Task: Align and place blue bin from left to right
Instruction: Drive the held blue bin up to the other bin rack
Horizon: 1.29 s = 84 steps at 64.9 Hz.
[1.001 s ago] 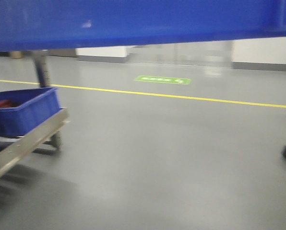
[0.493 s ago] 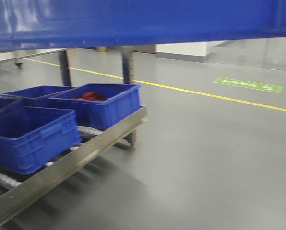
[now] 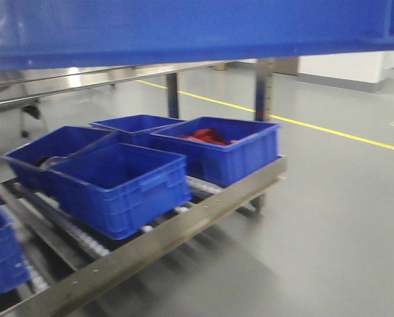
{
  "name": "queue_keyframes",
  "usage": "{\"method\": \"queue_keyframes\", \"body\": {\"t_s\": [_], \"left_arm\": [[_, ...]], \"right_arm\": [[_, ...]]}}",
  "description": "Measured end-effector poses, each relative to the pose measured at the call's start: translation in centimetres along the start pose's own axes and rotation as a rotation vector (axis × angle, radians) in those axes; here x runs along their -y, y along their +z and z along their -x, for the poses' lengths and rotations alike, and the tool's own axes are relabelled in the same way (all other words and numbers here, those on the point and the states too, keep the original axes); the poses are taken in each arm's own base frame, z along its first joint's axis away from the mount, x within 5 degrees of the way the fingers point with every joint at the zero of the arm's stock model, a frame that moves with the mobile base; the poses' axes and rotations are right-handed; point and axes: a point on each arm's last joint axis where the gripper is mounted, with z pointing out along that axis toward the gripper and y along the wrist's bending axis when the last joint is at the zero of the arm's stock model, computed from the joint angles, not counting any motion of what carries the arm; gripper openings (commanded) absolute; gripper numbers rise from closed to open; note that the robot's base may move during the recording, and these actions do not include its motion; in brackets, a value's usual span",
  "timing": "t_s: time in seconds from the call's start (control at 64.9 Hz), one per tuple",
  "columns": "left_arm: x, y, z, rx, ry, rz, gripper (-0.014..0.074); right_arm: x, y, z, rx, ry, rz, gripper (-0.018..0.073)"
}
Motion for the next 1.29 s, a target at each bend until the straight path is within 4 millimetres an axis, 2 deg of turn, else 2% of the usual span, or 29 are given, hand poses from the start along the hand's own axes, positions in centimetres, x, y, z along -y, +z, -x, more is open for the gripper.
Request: {"method": "queue_keyframes", "body": {"t_s": [1.294], "left_arm": [[-0.02,0.00,0.02,0.002,0.002,0.003,-0.0111]], "right_arm": [[-0.03,0.00,0.02,0.002,0.001,0.004,-0.0079]]}}
